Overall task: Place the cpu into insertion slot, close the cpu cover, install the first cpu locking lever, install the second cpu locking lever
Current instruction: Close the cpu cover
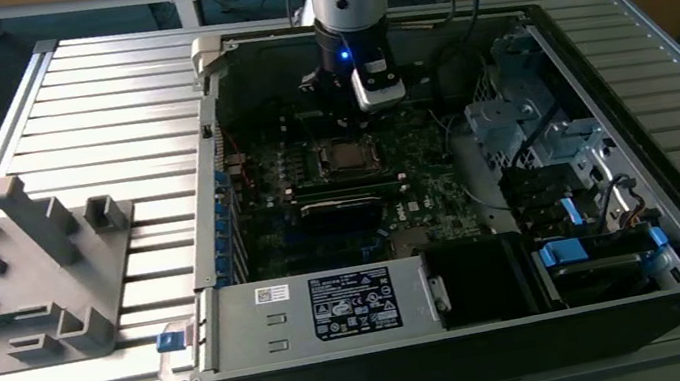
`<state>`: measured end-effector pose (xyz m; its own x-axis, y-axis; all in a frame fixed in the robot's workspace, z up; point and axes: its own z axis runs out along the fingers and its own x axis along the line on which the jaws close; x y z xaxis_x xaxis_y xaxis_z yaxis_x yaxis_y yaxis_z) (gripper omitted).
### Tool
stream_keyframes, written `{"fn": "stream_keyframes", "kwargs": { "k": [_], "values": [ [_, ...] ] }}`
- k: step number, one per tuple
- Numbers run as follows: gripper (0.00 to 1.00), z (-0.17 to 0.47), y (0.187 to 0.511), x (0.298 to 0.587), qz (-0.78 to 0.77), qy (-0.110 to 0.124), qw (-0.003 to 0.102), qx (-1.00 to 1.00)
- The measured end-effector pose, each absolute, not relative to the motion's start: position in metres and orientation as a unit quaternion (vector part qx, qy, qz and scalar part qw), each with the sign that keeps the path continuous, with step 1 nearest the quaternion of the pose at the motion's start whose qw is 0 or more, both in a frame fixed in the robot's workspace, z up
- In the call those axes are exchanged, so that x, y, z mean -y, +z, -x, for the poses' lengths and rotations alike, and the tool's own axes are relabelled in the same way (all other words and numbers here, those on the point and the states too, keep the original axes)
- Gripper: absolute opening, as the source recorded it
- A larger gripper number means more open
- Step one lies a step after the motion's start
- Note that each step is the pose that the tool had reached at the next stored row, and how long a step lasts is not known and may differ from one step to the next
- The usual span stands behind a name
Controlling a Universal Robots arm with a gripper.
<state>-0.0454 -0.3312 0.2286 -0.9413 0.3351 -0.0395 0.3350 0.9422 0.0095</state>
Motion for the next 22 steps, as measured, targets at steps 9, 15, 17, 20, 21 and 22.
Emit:
{"fn": "stream_keyframes", "kwargs": {
  "k": [9,15,17,20,21,22],
  "values": [
    [0.1,0.0454,0.2285,0.3312,-0.125,0.002,0.02,-0.992],
    [0.1,0.0454,0.2285,0.3312,-0.125,0.002,0.02,-0.992],
    [0.1,0.0454,0.2285,0.3312,-0.125,0.002,0.02,-0.992],
    [0.1,0.0454,0.2285,0.3312,-0.125,0.002,0.02,-0.992],
    [0.1,0.0454,0.2285,0.3312,-0.123,0.002,0.02,-0.992],
    [0.1,0.0454,0.2284,0.3312,-0.12,0.002,0.02,-0.993]
  ]
}}
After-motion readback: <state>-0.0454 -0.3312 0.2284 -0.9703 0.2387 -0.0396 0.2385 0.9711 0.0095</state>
